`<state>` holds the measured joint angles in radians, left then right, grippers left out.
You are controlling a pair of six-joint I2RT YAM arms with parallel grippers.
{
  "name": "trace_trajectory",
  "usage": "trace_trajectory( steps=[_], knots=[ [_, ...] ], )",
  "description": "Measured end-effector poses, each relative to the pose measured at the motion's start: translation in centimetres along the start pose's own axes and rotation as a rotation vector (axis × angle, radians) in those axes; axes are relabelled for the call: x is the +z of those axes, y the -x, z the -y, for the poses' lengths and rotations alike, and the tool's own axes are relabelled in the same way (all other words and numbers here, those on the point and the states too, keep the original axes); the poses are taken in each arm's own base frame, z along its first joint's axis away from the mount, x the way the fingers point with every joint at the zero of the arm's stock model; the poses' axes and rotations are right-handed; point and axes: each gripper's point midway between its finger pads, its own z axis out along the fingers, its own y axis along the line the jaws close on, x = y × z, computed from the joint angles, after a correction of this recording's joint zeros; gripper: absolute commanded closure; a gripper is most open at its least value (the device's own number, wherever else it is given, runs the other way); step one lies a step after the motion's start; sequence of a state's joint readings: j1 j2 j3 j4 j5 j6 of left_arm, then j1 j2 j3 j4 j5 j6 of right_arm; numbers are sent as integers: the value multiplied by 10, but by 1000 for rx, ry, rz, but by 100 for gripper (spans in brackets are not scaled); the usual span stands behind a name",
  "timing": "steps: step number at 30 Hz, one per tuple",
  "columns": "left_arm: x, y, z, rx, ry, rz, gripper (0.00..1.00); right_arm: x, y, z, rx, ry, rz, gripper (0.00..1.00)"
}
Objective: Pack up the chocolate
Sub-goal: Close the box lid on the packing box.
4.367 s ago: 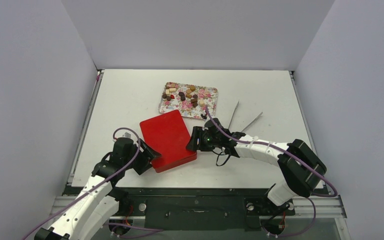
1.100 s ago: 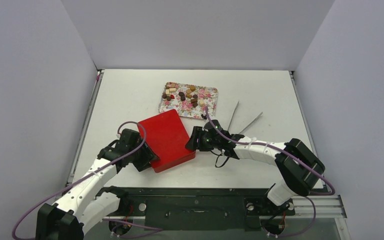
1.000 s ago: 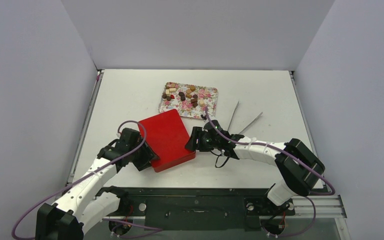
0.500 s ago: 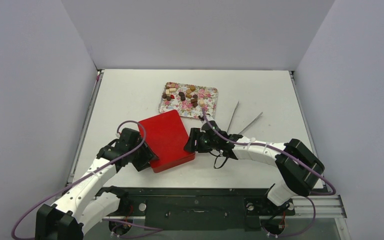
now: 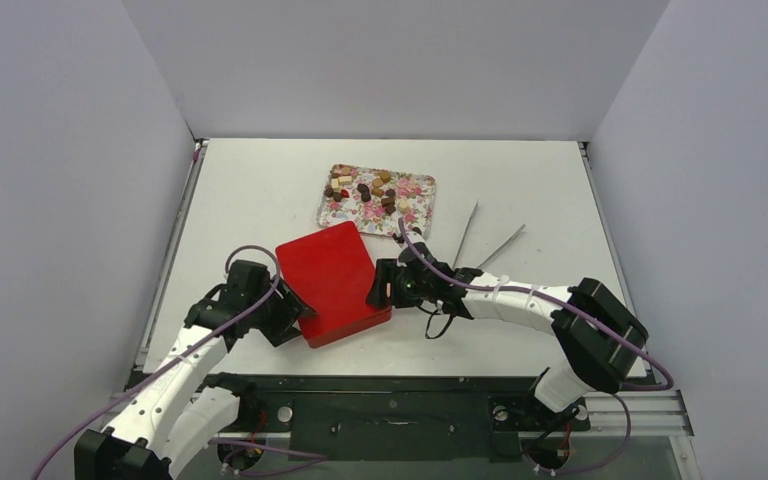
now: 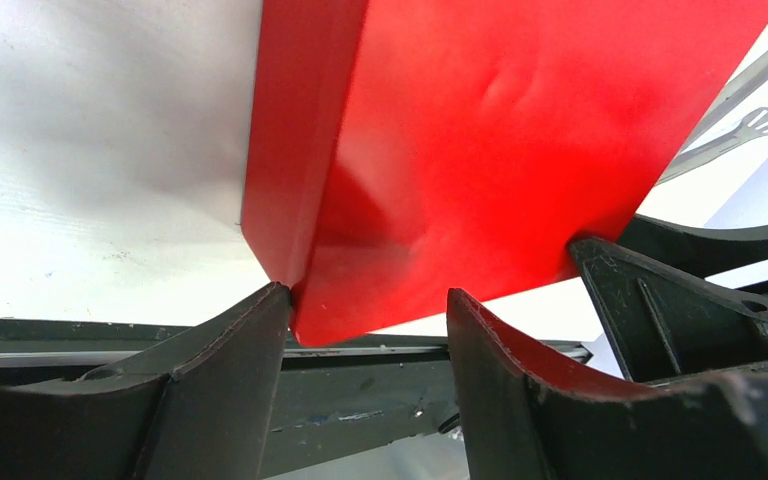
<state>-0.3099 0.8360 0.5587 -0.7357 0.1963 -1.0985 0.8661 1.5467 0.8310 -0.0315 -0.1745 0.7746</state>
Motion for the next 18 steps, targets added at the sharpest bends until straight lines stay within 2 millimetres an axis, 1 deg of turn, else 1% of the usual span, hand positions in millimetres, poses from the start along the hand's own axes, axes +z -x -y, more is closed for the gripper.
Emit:
trace_trajectory(
  steps=[8,12,18],
  knots=[
    [6,-4,-7,-70,-38,-28,46,-1,-1,2,-19,-36,-3,42],
    [11,-8,-12,-103,-45,-48,39,-1,-3,0,-26,-37,-8,42],
    [17,-11,-16,-123,-62,-61,39,-1,-4,-1,-29,-38,-13,42]
  ],
)
